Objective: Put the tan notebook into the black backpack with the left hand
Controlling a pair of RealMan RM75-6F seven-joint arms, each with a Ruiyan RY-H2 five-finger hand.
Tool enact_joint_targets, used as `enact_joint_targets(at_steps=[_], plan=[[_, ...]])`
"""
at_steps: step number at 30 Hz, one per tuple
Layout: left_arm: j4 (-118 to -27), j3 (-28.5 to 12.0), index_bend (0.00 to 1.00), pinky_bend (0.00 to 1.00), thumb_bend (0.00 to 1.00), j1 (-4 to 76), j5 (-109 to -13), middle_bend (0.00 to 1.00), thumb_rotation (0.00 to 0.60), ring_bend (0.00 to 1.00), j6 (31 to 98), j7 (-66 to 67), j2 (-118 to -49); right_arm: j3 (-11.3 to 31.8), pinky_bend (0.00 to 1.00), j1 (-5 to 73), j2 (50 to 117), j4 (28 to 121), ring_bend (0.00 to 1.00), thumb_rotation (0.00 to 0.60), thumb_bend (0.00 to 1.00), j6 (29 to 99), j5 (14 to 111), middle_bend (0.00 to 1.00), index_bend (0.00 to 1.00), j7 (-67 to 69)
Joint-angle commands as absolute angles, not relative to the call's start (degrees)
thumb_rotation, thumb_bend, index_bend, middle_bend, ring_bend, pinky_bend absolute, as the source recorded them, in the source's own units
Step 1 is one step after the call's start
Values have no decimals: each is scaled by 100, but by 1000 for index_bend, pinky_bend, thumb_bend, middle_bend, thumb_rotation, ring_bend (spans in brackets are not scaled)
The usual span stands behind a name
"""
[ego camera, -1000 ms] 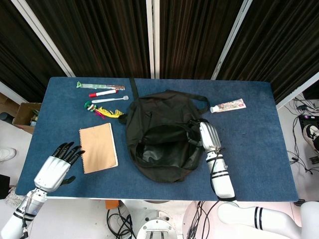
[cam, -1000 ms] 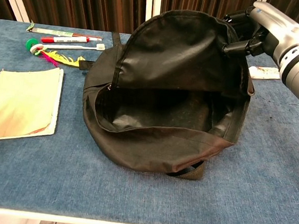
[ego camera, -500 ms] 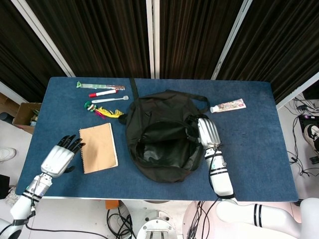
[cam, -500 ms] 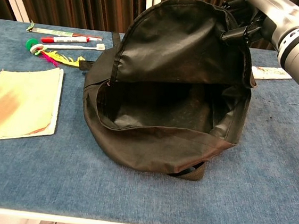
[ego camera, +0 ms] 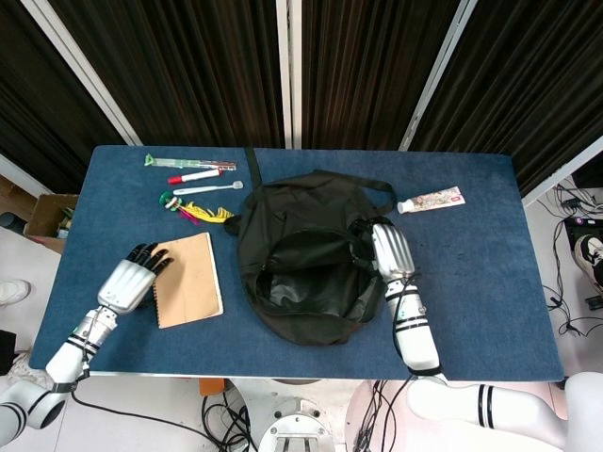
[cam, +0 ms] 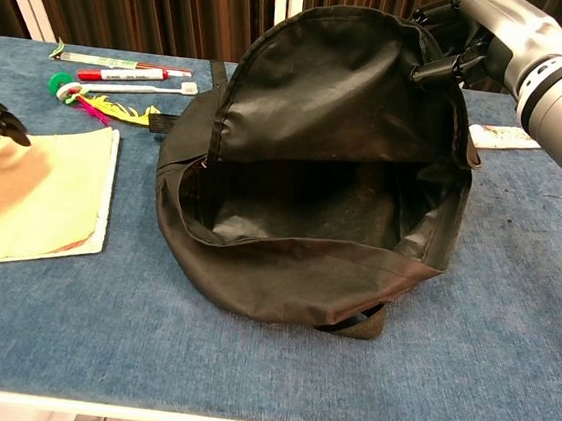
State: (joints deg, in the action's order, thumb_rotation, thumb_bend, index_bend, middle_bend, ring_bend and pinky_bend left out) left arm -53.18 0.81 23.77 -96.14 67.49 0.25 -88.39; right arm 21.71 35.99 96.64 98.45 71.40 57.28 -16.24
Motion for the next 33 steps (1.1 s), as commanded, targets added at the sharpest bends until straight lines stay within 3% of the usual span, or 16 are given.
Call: enact_joint_targets(at_steps=[1, 14, 18, 24, 33], plan=[[-5106, 110, 197, 150, 1, 2497, -9695, 126, 600, 77, 6854, -266, -9054, 2176, 282, 3607, 9672, 9830, 379, 600, 548, 7145, 5718, 592, 721, -1601], [-3394, 55, 252, 152, 4, 2725, -9674, 161, 600, 90, 7485, -2435, -10253, 2186, 273, 3625, 9664, 9754, 379, 600, 550, 7159, 5684, 592, 722, -1522], [-2847, 57, 270, 153, 85, 2761, -9605, 183, 600, 111, 7496, -2869, -10597, 2171, 267, 3633, 9664, 9736, 379, 600, 577, 7154, 5702, 593, 721, -1502], [-2302, -58, 270, 153, 103, 2851, -9444, 183, 600, 111, 7622, -3347, -11041, 2181, 259, 3631, 9651, 9721, 379, 600, 577, 7165, 5713, 593, 722, -1448], [-1793, -121, 312, 153, 325, 3065, -9322, 183, 600, 111, 7686, -3685, -11426, 2210, 253, 3591, 9572, 9743, 380, 600, 578, 7191, 5717, 592, 722, -1340]])
